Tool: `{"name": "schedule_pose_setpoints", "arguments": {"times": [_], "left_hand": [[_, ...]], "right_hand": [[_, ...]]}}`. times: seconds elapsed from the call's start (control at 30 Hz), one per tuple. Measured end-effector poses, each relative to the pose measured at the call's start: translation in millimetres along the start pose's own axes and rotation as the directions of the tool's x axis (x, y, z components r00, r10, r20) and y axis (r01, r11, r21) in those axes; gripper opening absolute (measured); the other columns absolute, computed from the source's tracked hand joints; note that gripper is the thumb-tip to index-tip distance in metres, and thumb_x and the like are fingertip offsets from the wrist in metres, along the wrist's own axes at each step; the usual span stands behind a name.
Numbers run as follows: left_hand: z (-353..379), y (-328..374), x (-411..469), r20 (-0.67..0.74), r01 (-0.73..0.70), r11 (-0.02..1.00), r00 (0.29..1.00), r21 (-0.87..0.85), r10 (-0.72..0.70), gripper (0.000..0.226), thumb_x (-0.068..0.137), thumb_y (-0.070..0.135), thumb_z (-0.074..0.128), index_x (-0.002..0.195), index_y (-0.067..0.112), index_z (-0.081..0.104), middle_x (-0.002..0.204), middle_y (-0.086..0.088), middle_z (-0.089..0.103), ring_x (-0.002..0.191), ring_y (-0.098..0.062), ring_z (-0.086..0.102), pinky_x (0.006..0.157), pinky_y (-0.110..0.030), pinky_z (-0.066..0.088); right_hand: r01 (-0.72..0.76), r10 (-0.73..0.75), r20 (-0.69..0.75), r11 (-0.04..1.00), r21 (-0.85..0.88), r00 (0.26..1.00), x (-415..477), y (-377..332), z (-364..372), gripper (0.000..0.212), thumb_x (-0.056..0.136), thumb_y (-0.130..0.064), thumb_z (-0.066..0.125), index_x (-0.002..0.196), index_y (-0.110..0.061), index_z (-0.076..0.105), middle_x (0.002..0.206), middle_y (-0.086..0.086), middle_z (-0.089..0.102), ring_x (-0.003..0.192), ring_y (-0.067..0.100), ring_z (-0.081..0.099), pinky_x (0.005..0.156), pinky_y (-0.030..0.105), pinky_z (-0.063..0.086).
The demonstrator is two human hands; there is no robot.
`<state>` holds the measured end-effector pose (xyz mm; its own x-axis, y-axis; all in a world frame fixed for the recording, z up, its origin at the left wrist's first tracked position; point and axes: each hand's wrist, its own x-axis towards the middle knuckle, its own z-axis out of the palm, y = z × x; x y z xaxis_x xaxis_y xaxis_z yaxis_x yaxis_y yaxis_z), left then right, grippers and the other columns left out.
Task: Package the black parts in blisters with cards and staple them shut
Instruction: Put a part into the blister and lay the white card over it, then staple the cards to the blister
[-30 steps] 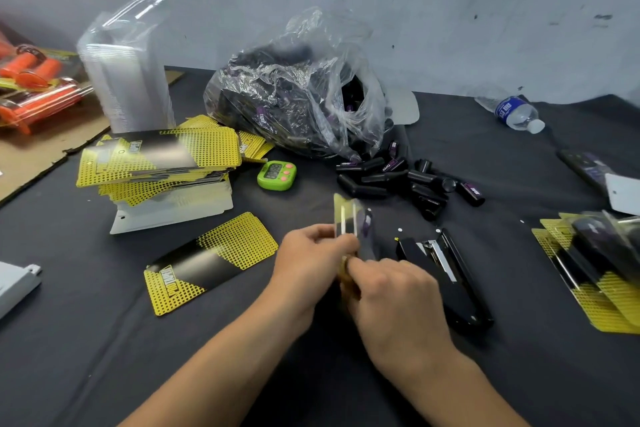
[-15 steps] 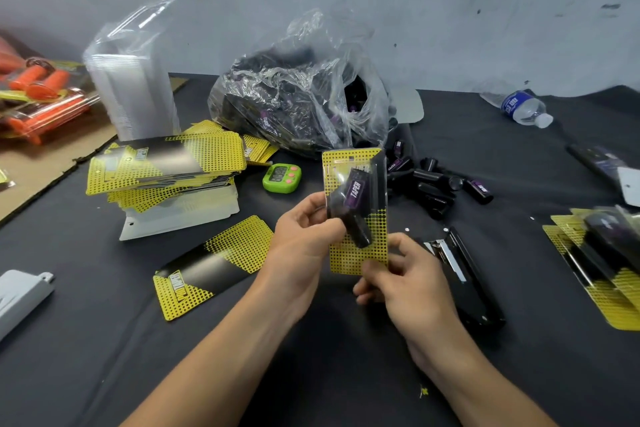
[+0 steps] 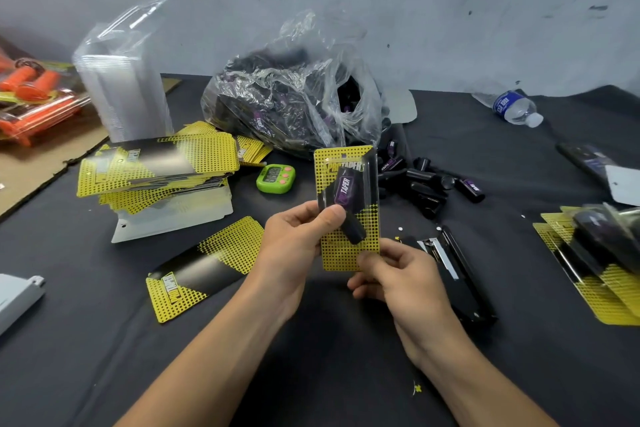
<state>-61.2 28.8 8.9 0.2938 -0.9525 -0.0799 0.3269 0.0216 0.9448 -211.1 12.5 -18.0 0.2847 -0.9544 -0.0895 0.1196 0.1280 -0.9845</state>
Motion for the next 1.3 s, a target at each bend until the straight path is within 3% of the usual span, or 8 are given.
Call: {"name": "schedule_pose_setpoints", "arguments": {"times": [0.23, 0.5, 0.67, 0.83, 0.93, 1.03, 1.17, 1.3], "left_hand": [[-1.5, -0.3, 1.2, 0.012, 0.051, 0.999, 0.999, -0.002, -0.051, 0.047, 0.074, 0.024, 0.079, 0.118, 0.008, 0.073, 0.114, -0.015, 0.077, 0.109, -0.035, 0.073, 0.091, -0.046, 0.061], [-7.7, -1.7, 5.6, -0.042, 0.009, 0.995, 0.999, 0.097, -0.005, 0.016, 0.088, 0.009, 0.076, 0.103, 0.013, 0.077, 0.103, -0.009, 0.080, 0.103, -0.032, 0.075, 0.091, -0.048, 0.060], [-12.8, 0.7, 8.5, 0.061, 0.089, 0.991, 0.994, 0.097, -0.095, 0.016, 0.093, 0.007, 0.069, 0.108, 0.009, 0.074, 0.109, -0.015, 0.078, 0.103, -0.031, 0.075, 0.093, -0.043, 0.060], [-9.3, -1.4, 8.0, 0.002, 0.041, 0.994, 0.999, 0.105, -0.041, 0.013, 0.093, 0.006, 0.069, 0.105, 0.009, 0.075, 0.104, -0.012, 0.079, 0.096, -0.027, 0.077, 0.086, -0.039, 0.062], [-9.9, 0.8, 9.1, -0.066, 0.011, 0.998, 0.998, 0.062, -0.007, 0.019, 0.090, 0.000, 0.072, 0.105, 0.012, 0.073, 0.100, -0.009, 0.080, 0.088, -0.021, 0.077, 0.071, -0.029, 0.062], [-14.2, 4.0, 11.6, -0.113, -0.033, 0.995, 0.993, 0.096, 0.044, 0.025, 0.088, -0.003, 0.074, 0.107, 0.013, 0.072, 0.103, -0.005, 0.080, 0.097, -0.021, 0.076, 0.081, -0.031, 0.061], [-10.8, 5.0, 8.9, -0.137, -0.069, 0.981, 0.986, 0.183, 0.094, 0.026, 0.088, -0.002, 0.074, 0.106, 0.015, 0.075, 0.102, -0.001, 0.080, 0.101, -0.017, 0.074, 0.088, -0.028, 0.058], [-8.5, 4.4, 11.2, -0.162, -0.039, 0.989, 0.985, 0.145, 0.063, 0.025, 0.089, -0.001, 0.073, 0.108, 0.015, 0.073, 0.107, -0.005, 0.079, 0.108, -0.027, 0.073, 0.102, -0.052, 0.055]], "right_hand": [[0.010, -0.010, -0.021, 1.000, -0.008, 1.000, -2.1, 0.0, 0.4, 0.025, 0.098, 0.010, 0.056, 0.101, -0.006, 0.075, 0.082, 0.014, 0.077, 0.056, 0.021, 0.066, 0.050, 0.026, 0.054], [0.052, -0.069, -0.032, 0.925, -0.377, 0.997, 3.0, 5.2, 0.0, 0.030, 0.102, -0.013, 0.058, 0.085, -0.033, 0.074, 0.062, 0.008, 0.071, 0.048, 0.018, 0.063, 0.053, 0.030, 0.051], [0.021, -0.025, -0.017, 0.981, -0.194, 1.000, 0.2, 4.8, -4.3, 0.030, 0.101, 0.000, 0.059, 0.079, -0.013, 0.075, 0.065, 0.011, 0.071, 0.049, 0.018, 0.059, 0.043, 0.026, 0.046], [0.042, -0.042, 0.007, 0.944, -0.327, 0.999, -1.7, -0.7, -3.6, 0.028, 0.099, -0.007, 0.061, 0.084, -0.023, 0.077, 0.066, 0.009, 0.073, 0.051, 0.019, 0.063, 0.052, 0.032, 0.051], [0.208, -0.335, -0.104, 0.768, -0.605, 0.936, -9.2, -11.6, -9.5, 0.012, 0.094, -0.019, 0.070, 0.100, -0.028, 0.075, 0.074, -0.009, 0.074, 0.064, 0.006, 0.068, 0.064, 0.022, 0.054], [0.187, -0.626, -0.165, 0.457, -0.870, 0.762, -11.5, -32.9, -27.7, 0.024, 0.089, -0.031, 0.073, 0.113, -0.032, 0.070, 0.086, -0.004, 0.070, 0.080, 0.017, 0.063, 0.073, 0.029, 0.045], [-0.275, -0.225, -0.277, 0.041, -0.961, 0.934, -9.0, -37.9, -51.4, 0.089, 0.085, -0.074, 0.058, 0.154, -0.023, 0.033, 0.143, 0.006, 0.052, 0.128, 0.032, 0.049, 0.098, 0.046, 0.042], [-0.246, -0.105, -0.251, 0.062, -0.967, 0.962, -8.9, -34.4, -51.9, 0.095, 0.081, -0.074, 0.063, 0.153, -0.024, 0.026, 0.144, -0.001, 0.047, 0.131, 0.025, 0.049, 0.092, 0.040, 0.044]]}}
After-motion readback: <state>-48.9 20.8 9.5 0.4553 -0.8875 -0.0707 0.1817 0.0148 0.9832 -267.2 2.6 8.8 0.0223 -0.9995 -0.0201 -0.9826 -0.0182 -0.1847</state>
